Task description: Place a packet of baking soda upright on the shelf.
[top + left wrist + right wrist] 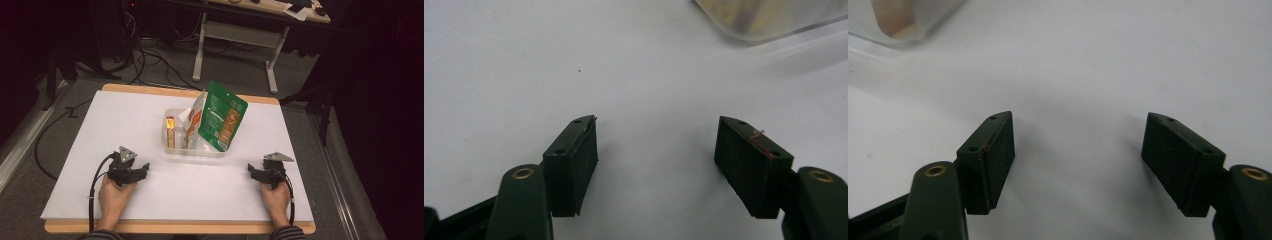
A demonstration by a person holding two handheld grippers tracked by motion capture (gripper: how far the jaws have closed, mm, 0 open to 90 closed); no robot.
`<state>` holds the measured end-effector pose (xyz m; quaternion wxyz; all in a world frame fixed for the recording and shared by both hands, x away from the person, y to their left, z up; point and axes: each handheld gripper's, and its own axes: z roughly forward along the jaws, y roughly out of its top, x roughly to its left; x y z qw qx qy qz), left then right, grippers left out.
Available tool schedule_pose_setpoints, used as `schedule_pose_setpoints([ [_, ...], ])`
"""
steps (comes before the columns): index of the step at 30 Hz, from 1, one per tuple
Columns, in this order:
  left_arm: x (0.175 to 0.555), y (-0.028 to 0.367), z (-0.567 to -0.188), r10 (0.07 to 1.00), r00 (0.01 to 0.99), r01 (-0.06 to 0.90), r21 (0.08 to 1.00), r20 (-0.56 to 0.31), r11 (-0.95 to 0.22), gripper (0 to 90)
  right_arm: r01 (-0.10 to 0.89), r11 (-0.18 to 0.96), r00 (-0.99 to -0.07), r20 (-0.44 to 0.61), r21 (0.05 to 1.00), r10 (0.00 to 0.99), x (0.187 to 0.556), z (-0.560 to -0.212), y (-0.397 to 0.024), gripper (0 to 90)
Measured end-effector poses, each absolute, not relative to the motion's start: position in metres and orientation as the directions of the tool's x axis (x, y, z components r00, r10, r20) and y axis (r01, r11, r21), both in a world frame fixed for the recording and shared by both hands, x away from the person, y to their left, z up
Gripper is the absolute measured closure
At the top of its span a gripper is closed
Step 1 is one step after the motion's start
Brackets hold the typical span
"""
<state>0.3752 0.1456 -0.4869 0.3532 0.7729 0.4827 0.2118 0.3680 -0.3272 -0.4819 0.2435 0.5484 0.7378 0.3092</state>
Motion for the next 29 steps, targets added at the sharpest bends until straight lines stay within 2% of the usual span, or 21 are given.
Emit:
schedule_pose_setpoints([
  [29,0.3754,0.1461,-0.4871,0.895,0.445,0.598,0.751,-0.021,-0.279,32.3,0.658,0.208,-0.280,-0.021,0.723,0.960,0.3679,-0.4819,-0.3270,29.7],
])
